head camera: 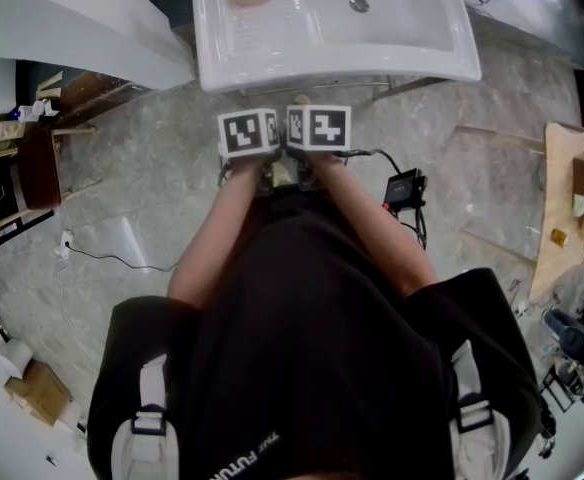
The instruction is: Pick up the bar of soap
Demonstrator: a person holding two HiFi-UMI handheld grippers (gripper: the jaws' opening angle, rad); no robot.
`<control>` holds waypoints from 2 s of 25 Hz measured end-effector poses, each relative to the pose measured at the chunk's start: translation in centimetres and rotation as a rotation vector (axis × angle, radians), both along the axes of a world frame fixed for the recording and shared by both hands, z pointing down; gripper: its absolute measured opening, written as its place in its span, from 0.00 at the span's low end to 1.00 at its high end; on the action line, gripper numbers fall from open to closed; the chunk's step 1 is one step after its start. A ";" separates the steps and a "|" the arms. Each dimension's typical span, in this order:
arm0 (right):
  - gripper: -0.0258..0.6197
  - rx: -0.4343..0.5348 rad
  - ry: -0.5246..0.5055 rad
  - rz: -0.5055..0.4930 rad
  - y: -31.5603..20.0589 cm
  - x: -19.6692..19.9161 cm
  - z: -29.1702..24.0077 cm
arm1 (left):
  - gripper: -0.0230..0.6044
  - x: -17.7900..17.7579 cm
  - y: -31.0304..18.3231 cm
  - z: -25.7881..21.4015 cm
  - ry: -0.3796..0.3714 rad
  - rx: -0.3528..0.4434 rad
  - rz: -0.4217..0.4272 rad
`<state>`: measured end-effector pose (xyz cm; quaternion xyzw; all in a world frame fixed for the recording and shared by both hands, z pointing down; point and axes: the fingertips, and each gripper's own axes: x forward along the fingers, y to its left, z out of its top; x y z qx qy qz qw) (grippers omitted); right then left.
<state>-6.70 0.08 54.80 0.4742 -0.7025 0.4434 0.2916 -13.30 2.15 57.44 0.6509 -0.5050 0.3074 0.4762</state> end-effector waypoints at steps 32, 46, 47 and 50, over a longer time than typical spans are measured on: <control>0.06 -0.035 0.008 -0.083 -18.8 -0.1 -0.5 | 0.03 0.4 -18.0 -0.7 -0.009 -0.033 -0.058; 0.06 -0.054 -0.008 -0.109 -23.0 0.8 0.1 | 0.03 1.1 -21.9 -0.5 -0.033 -0.056 -0.083; 0.06 -0.054 -0.014 -0.115 -23.2 0.7 0.1 | 0.03 1.1 -22.0 -0.4 -0.037 -0.062 -0.086; 0.06 -0.052 -0.027 -0.125 -24.2 1.0 0.3 | 0.03 1.6 -22.9 -0.4 -0.041 -0.066 -0.092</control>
